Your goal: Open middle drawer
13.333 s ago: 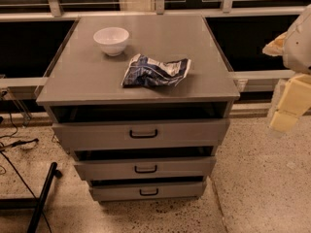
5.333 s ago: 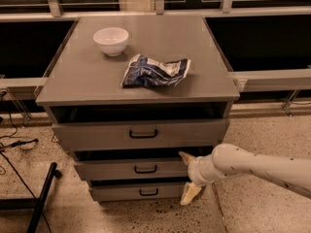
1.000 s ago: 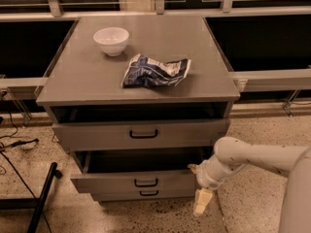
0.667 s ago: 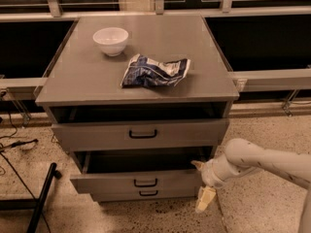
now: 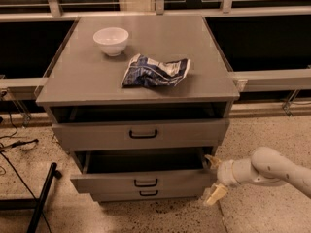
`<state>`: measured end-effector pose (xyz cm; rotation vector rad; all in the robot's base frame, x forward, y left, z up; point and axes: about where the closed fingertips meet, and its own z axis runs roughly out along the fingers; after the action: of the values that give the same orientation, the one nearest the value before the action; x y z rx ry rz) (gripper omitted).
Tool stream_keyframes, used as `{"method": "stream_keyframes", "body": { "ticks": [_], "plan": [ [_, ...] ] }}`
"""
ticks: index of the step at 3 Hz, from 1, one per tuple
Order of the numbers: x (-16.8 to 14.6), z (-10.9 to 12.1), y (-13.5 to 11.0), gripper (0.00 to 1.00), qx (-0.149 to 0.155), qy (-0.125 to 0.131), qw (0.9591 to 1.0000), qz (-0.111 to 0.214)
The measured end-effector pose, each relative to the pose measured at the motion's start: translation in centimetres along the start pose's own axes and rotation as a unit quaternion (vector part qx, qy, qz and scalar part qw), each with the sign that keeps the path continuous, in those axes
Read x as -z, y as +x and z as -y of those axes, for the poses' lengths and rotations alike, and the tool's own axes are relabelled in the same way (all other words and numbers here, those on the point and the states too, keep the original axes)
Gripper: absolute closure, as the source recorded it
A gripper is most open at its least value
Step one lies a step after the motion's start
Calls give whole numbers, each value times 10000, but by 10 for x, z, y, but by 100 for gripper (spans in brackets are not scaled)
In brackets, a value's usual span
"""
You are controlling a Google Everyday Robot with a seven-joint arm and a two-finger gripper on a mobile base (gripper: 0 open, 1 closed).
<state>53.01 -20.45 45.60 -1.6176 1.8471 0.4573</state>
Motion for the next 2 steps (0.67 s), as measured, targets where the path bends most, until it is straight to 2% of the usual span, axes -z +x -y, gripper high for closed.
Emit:
{"method": "stream_keyframes", "body": {
  "ticks": [1,2],
  "plan": [
    [14,6,19,0,-126,193,9996,171],
    [25,9,35,0,-168,213,9994,192]
  ]
}}
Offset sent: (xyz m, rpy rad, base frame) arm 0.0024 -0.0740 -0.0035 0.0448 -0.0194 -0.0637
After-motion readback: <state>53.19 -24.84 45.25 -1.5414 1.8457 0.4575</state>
